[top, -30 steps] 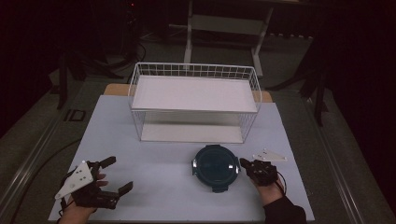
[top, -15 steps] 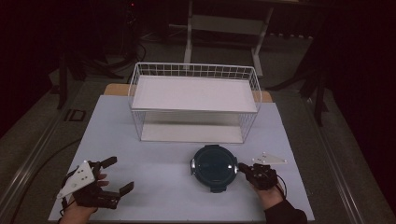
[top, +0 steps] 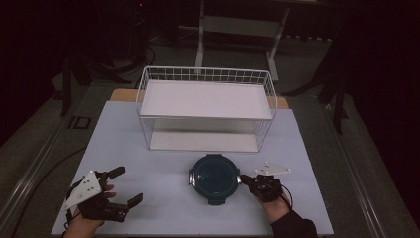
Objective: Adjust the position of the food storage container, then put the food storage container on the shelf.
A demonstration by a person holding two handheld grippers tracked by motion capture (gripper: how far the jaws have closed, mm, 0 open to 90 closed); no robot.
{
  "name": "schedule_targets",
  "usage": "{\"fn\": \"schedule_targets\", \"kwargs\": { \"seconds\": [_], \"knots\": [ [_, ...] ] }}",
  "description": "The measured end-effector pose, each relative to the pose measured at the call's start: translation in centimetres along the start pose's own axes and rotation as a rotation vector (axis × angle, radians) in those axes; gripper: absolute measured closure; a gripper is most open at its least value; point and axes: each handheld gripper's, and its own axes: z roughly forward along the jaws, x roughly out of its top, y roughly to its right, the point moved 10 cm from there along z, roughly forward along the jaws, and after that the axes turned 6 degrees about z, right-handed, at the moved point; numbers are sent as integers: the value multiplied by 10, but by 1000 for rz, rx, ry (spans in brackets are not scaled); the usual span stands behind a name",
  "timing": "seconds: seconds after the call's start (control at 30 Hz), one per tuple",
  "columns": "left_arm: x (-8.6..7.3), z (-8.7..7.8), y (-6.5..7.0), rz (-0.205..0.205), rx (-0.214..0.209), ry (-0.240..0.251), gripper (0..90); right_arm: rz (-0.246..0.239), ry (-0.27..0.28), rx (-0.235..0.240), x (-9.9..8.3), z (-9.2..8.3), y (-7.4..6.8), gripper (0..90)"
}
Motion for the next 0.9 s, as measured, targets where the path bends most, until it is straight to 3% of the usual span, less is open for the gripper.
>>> {"fn": "schedule_targets", "kwargs": {
  "seconds": [0.43, 0.6, 0.7, 0.77, 0.9],
  "knots": [
    [0, 1, 2, 0, -7, -2, 0, -27, 9, 47, 8, 14, -17, 900],
    [-1, 0, 2, 2, -11, -5, 0, -13, 28, 46, 12, 13, -13, 897],
    [-2, 1, 3, 0, -14, -11, 0, -11, 69, 36, 17, 2, -9, 799],
    [-2, 3, 4, -2, -16, -16, 0, -17, 111, 56, 23, -10, -12, 612],
    [3, 6, 10, 9, -26, -24, 0, -22, 152, 59, 28, -17, -13, 523]
  ]
}}
